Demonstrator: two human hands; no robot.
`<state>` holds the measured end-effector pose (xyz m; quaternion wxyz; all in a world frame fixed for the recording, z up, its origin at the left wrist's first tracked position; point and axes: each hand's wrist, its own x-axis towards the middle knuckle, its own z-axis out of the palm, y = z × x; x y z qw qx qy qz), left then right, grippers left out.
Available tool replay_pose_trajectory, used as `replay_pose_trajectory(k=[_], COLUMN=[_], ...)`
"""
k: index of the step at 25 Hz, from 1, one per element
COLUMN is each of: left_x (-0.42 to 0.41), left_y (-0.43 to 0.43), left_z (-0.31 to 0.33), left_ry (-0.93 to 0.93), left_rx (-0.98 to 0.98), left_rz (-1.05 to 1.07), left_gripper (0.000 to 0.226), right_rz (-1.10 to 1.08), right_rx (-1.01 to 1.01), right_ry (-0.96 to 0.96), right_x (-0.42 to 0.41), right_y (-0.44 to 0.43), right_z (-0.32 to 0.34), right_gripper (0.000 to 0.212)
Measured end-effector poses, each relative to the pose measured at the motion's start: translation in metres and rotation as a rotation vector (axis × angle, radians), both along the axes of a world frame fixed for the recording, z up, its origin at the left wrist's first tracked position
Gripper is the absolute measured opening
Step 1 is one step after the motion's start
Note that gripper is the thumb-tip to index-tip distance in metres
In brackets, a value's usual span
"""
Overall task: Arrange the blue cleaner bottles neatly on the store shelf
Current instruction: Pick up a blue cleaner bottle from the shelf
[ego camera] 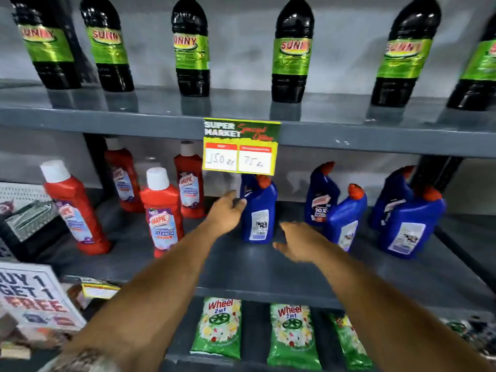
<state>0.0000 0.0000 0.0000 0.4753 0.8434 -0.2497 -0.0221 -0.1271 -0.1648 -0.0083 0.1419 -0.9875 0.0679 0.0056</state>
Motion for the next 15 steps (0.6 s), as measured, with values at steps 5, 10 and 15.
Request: replay_pose_trajectory(k=[5, 10, 15], left_x=[0.016, 0.025, 0.025], left_y=[-0.027, -0.038, -0.036], left_z=[0.0, -0.001, 0.0], left_ry=[0.153, -0.036, 0.157], left_rx=[-0.038, 0.071, -0.099], left_rz=[-0.144, -0.058, -0.092], left_gripper=[0.031, 0.035, 0.033], right_rz=[-0.066, -0.084, -0.106], right_rx=[0.327, 0.535, 0.632], right_ry=[-0.063, -0.14, -0.2], right_x=[0.02, 0.034, 0.047], right_y=[0.02, 0.029, 0.026], right_z=[-0.019, -0.036, -0.042], right_gripper=[0.055, 0.071, 0.09])
